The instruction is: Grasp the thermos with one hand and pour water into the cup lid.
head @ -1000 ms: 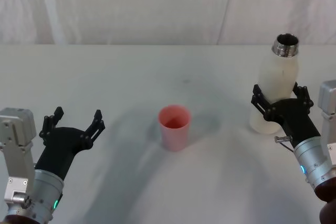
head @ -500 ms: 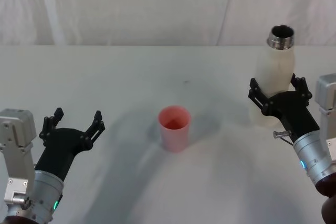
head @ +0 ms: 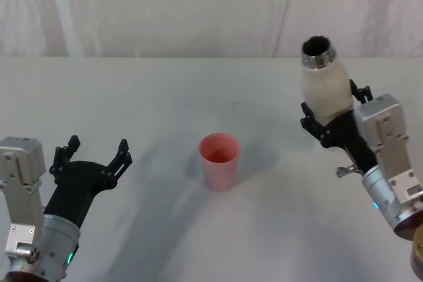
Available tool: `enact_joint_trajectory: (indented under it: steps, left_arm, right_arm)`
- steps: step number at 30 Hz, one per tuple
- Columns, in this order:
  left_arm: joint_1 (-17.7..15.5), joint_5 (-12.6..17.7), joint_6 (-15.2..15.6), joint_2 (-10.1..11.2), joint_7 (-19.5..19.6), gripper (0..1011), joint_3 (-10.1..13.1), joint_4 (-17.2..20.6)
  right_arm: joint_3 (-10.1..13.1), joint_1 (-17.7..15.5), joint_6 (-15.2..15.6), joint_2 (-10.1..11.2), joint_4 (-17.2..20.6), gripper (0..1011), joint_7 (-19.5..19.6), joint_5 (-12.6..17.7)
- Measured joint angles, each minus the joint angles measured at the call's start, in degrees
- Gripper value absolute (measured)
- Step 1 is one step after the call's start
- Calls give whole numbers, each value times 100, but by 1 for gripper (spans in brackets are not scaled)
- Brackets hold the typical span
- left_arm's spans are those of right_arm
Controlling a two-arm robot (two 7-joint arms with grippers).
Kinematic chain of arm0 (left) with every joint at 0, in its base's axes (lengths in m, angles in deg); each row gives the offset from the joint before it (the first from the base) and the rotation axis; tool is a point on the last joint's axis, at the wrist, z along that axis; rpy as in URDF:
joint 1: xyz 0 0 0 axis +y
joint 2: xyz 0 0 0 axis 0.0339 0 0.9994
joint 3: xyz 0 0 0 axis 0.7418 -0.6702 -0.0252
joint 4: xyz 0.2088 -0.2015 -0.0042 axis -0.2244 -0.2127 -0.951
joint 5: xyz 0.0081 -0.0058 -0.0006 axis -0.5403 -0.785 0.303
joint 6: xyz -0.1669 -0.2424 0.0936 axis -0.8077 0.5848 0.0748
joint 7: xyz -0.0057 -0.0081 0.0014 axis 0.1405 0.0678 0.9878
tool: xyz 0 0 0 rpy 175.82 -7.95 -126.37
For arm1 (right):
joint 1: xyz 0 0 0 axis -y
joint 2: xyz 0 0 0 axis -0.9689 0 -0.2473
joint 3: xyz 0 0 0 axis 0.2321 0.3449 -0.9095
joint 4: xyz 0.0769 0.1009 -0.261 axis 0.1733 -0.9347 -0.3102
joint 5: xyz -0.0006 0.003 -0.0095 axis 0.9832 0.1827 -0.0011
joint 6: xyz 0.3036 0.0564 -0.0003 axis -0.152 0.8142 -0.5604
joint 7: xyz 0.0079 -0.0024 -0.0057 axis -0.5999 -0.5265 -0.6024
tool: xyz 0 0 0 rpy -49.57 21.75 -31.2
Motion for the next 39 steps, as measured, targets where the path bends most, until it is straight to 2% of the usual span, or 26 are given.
enact_joint_trajectory:
  steps: [5, 7, 8, 11, 12, 17, 31, 39]
  left_arm:
    - [0, 0, 0, 0, 0, 1001, 0, 0]
    - [0, 0, 0, 0, 0, 1001, 0, 0]
    - [0, 0, 0, 0, 0, 1001, 0, 0]
    - [0, 0, 0, 0, 0, 1001, 0, 0]
    - [0, 0, 0, 0, 0, 1001, 0, 0]
    - [0, 0, 0, 0, 0, 1001, 0, 0]
    - [0, 0, 0, 0, 0, 1001, 0, 0]
    - [0, 0, 0, 0, 0, 1001, 0, 0]
  right_arm:
    - [-149, 58, 42, 103, 53, 959, 38, -407]
    - [-247, 105, 95, 173, 88, 959, 46, -674]
    - [-247, 105, 95, 173, 88, 959, 46, -674]
    - [-369, 179, 231, 265, 143, 959, 22, -964]
    - [-369, 179, 231, 265, 143, 959, 22, -964]
    - [-610, 342, 420, 459, 180, 959, -101, -1475]
    - [-977, 565, 656, 724, 190, 959, -151, -2273]
    - [-1103, 580, 717, 787, 159, 959, -83, -2567]
